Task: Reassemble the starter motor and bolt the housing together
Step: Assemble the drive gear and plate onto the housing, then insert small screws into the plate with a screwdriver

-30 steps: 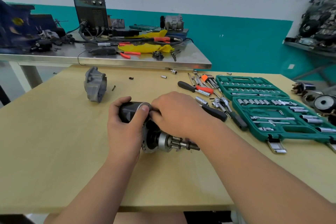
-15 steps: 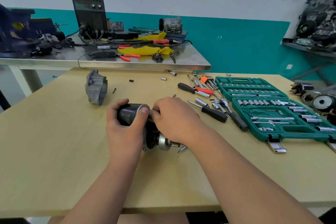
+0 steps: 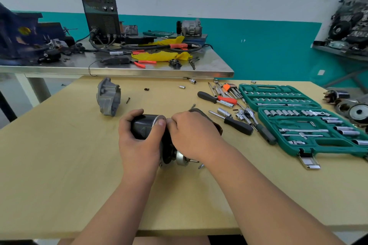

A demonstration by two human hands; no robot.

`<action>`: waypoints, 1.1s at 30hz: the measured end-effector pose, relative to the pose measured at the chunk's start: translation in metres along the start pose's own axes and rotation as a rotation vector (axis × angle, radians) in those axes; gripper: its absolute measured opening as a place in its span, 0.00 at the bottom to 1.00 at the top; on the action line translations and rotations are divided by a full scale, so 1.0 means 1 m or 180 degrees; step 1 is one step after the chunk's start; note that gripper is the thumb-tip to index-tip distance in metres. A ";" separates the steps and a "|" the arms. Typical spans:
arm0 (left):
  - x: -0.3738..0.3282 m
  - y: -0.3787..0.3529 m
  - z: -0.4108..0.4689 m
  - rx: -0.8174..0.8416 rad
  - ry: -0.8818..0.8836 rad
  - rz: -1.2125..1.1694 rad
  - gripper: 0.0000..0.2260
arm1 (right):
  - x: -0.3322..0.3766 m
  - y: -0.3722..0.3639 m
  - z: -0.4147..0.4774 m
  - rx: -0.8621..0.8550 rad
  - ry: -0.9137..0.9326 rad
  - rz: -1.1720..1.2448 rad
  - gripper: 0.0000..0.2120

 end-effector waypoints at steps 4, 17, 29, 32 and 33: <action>-0.001 -0.001 -0.001 0.0036 -0.0029 0.0061 0.17 | 0.000 0.003 -0.001 -0.0016 0.0053 0.0079 0.10; 0.003 -0.005 0.014 -0.0013 -0.0010 0.0228 0.16 | -0.038 0.019 0.025 0.0161 -0.0216 0.0386 0.20; 0.027 -0.022 0.056 0.0294 0.0011 0.0513 0.17 | -0.223 0.067 0.106 0.0991 -0.1929 -0.1403 0.09; 0.030 -0.020 0.058 0.0334 0.0047 0.0389 0.16 | -0.222 0.060 0.118 0.1088 -0.1826 -0.1551 0.13; 0.030 -0.020 0.059 0.0338 0.0063 0.0367 0.16 | -0.222 0.059 0.120 0.1086 -0.1793 -0.1596 0.12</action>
Point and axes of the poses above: each hand's wrist, its own z-axis towards the middle knuckle, its own y-axis out of the back of the hand, x = y × z, the point moved 1 cm from there along z, towards the middle knuckle, and after that the axes turned 14 degrees about x, right-handed, at the moved point
